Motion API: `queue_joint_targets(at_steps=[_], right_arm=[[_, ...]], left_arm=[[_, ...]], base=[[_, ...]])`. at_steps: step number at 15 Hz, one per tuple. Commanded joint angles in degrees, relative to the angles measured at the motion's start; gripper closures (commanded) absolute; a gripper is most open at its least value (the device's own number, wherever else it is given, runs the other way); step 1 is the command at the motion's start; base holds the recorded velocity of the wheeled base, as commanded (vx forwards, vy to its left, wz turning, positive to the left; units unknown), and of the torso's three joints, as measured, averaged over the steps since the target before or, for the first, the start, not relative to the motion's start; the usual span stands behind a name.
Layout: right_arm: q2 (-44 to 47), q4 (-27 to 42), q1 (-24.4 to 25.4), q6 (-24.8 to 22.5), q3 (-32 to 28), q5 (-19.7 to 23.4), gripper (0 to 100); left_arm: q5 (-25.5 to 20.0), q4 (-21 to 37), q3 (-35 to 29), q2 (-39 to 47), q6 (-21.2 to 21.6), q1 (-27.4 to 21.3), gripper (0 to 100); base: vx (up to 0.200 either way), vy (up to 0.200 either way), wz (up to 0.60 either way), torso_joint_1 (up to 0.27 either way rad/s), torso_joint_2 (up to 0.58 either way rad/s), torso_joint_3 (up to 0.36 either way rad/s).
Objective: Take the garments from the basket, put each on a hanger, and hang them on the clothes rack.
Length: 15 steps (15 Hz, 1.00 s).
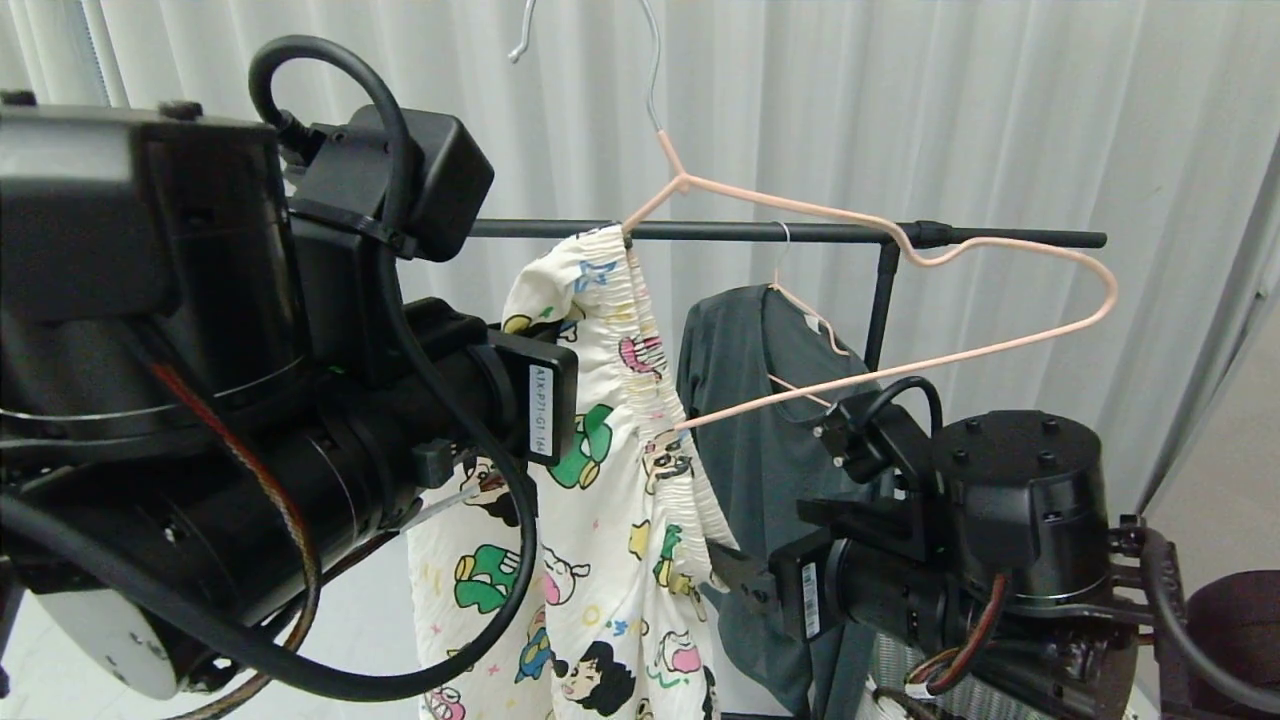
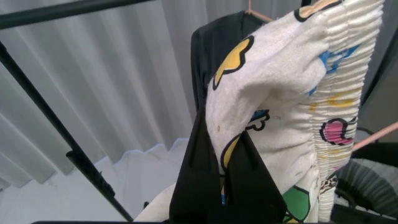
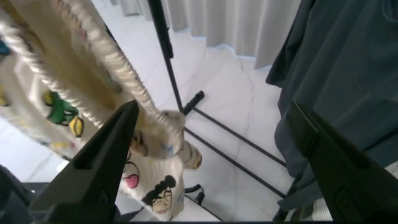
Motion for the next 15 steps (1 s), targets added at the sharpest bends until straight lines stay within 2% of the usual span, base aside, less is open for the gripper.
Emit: queue_joint_targets(at_steps=[1,3,4,5,8,11,13,14,15], right_arm=[[1.71,0.51,0.02,-0.36,0.68,-0.80,0],[1.27,0.69,-0.94,-2.82,3.14,-5.20,0],[0.74,0.69,-1.73,-3.44,4.28,-5.81,0],[-0.93,0.87,-4.55,-5.46,6.66,-6.08,0],[-4.62,0.78,-12.63,-10.64,9.73,-6.08,0],[-6.20,0.60,-19.31,-13.28,9.73,-5.81,0],[-6.20,0.69,-22.65,-14.51,9.47,-5.64,0],[-6.20,0.69,-25.90,-16.09,8.68,-4.76,0],[-6.46,0.69,-27.13,-16.53,7.80,-3.44,0]], left_arm=[[0.00,-0.36,0.09,0.19,0.06,0.03,100],[1.06,-0.36,0.26,0.46,0.15,1.96,100],[1.32,-0.36,0.26,0.46,0.42,2.49,100],[1.41,-0.36,0.53,0.37,1.56,2.84,100],[3.69,-0.62,1.85,0.19,4.55,5.83,100],[4.31,-3.44,5.01,0.02,8.50,7.06,100],[4.13,-5.46,7.73,-1.12,10.17,7.06,100],[3.08,-6.16,11.25,-3.59,11.40,6.97,100],[1.23,-6.16,13.71,-5.69,11.67,6.97,100]], base=[[0.000,0.000,0.00,0.000,0.00,0.000],[0.000,0.000,0.00,0.000,0.00,0.000],[0.000,0.000,0.00,0.000,0.00,0.000],[0.000,0.000,0.00,0.000,0.00,0.000],[0.000,0.000,0.00,0.000,0.00,0.000],[0.000,0.000,0.00,0.000,0.00,0.000],[0.000,0.000,0.00,0.000,0.00,0.000],[0.000,0.000,0.00,0.000,0.00,0.000],[0.000,0.000,0.00,0.000,0.00,0.000]])
